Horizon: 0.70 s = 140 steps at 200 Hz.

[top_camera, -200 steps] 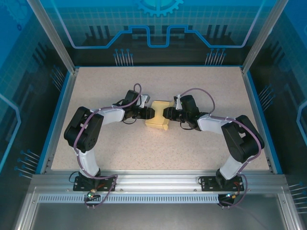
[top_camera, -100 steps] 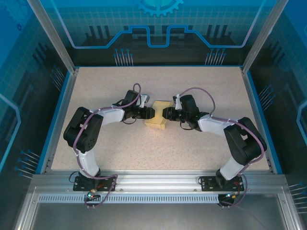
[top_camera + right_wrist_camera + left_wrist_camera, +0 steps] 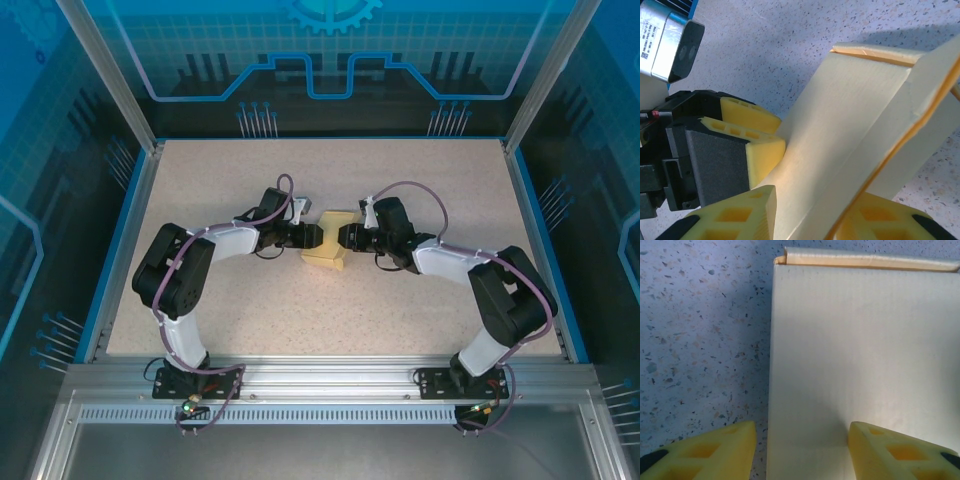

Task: Fold the paper box

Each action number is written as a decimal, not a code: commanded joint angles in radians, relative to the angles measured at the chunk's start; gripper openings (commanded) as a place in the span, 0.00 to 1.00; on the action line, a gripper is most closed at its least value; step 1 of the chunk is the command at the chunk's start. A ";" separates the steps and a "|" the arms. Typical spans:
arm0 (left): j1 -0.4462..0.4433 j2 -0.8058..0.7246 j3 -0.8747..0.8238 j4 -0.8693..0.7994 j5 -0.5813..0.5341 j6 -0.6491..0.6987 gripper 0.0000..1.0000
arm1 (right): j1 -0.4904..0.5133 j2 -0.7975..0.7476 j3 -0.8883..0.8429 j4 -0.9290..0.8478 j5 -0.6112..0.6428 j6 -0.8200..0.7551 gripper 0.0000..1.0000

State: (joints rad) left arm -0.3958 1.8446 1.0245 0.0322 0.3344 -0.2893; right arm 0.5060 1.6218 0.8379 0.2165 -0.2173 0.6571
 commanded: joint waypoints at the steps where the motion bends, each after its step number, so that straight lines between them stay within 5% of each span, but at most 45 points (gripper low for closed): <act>1: -0.022 -0.001 -0.016 -0.071 0.015 0.011 0.55 | 0.037 -0.041 0.035 0.034 -0.046 -0.020 0.35; 140: -0.022 0.027 0.029 -0.093 0.038 0.018 0.56 | 0.048 -0.023 0.084 -0.004 -0.033 -0.027 0.35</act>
State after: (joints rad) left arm -0.4110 1.8511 1.0317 -0.0257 0.3424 -0.2867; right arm 0.5369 1.6009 0.8936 0.2184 -0.2401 0.6491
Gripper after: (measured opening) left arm 0.555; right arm 0.348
